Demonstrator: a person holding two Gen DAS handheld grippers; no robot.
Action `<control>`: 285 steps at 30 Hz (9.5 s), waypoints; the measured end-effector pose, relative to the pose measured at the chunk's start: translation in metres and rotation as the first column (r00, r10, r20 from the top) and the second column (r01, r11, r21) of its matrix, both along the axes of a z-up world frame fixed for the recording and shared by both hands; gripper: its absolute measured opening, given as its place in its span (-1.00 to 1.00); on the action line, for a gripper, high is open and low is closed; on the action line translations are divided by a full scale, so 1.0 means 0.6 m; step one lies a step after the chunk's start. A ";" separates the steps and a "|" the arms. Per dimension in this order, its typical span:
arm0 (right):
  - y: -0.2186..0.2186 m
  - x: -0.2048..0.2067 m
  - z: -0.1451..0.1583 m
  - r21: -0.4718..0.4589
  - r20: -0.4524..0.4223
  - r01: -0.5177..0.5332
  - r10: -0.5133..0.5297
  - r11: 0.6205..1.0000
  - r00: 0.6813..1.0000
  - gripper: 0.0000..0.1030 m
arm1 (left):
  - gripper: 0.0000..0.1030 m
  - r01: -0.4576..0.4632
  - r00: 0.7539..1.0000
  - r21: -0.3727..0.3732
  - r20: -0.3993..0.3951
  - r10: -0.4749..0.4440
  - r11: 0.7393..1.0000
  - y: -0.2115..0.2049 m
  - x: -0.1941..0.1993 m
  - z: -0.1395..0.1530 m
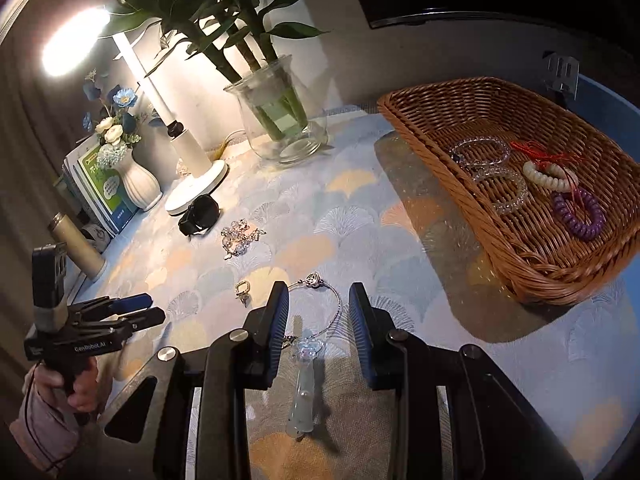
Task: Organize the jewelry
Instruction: 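Lower the right tool toward the silver charm bangle while the left tool approaches the square charm ring, then grasp the silver charm bangle with the right tool while the left tool grasps the square charm ring, then carry both items over the wicker basket and open both tools, then bring both tools back to the remaining jewelry, then grasp the black watch with the left tool while the right tool grasps the small gold earring, then carry both items over the wicker basket and open both tools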
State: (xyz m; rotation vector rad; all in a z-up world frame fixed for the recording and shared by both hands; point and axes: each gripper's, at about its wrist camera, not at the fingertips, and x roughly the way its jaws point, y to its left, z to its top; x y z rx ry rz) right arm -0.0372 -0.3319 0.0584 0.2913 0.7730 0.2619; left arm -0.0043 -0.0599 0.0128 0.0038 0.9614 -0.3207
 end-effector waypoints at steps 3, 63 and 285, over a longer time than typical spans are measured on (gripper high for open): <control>-0.001 -0.011 0.003 -0.010 -0.012 0.011 -0.011 1.000 1.000 -0.34 | 0.15 0.022 1.000 -0.011 0.001 -0.022 1.000 -0.016 -0.003 0.007; 0.087 -0.070 -0.038 -0.280 -0.083 -0.099 0.079 0.955 0.993 -0.34 | -0.43 0.133 0.990 0.033 0.040 -0.135 0.990 -0.202 0.052 0.003; -0.055 0.032 0.122 -0.056 0.113 0.030 -0.024 0.998 0.993 -0.65 | -0.73 0.281 0.931 -0.044 0.255 -0.261 0.959 -0.210 0.147 0.171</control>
